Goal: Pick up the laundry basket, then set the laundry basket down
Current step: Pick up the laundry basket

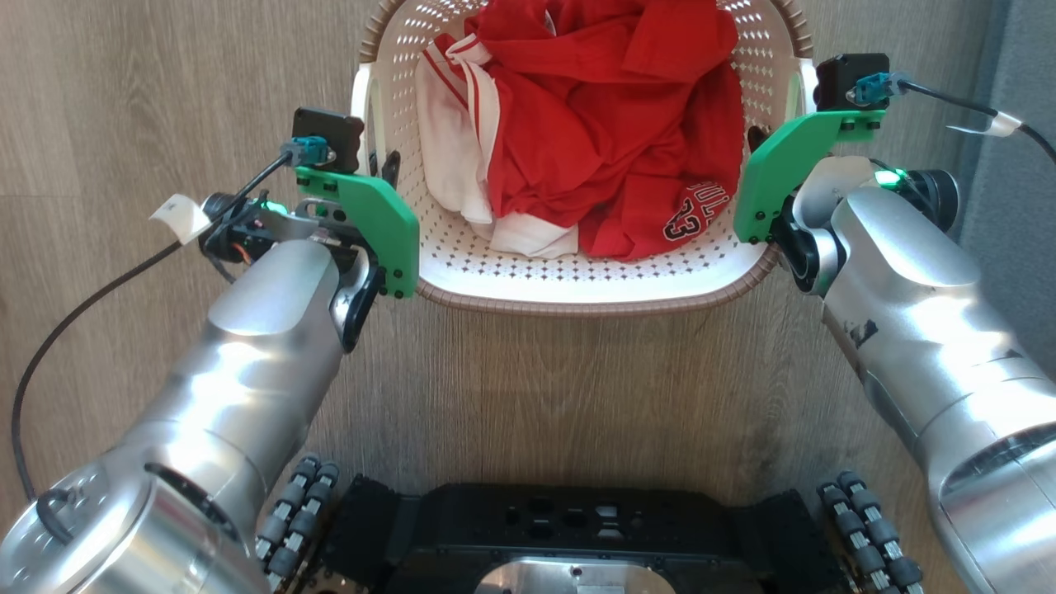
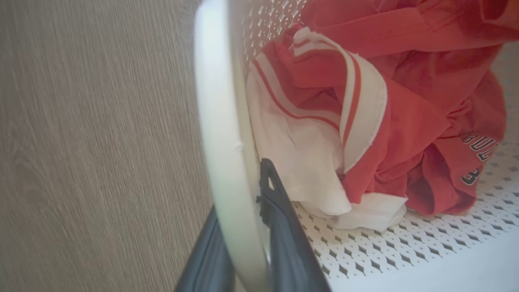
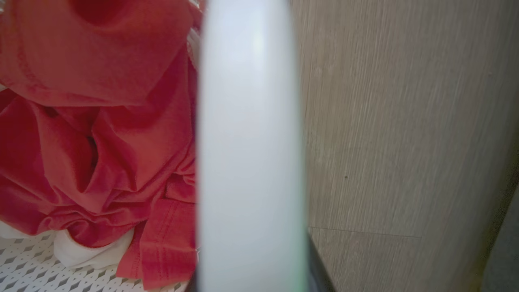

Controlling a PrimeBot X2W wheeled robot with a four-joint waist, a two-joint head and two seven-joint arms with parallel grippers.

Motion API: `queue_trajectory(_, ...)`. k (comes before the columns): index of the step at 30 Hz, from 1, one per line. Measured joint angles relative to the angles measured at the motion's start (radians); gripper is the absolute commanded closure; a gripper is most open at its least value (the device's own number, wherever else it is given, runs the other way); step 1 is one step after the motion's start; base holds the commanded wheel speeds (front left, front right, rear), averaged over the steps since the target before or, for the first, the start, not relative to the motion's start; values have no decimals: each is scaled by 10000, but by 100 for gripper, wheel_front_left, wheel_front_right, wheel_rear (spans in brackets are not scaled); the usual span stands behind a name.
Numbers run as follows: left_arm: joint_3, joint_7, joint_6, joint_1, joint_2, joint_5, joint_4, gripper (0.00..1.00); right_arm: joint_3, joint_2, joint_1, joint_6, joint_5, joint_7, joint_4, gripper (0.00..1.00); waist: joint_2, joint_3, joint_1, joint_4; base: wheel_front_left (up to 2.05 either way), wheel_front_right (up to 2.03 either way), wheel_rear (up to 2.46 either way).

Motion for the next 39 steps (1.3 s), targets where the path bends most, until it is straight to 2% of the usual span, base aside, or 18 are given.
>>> queue_trajectory(8, -596, 13, -159, 18, 33, -332, 40, 100, 324, -73, 55, -2, 341, 255, -10, 100, 0, -313, 0, -7, 0, 0, 0)
queue_trajectory(17, -1289, 224, -353, 343, 100, -650, 88, 100, 834, -134, 323, -2, 769, 1045, -71, 100, 0, -1178, 0, -79, 0, 0, 0)
queue_trajectory(31, -2171, 1026, -683, 1739, 92, -1012, 265, 100, 1912, -130, 1697, -6, 1563, 2268, -198, 100, 0, -3466, -1, -88, 0, 0, 0)
queue_trajectory(39, -2495, 1582, -690, 2648, 105, -1101, 165, 100, 2470, -263, 2870, -21, 2123, 2694, -612, 100, 1, -4849, -1, -62, 0, 0, 0)
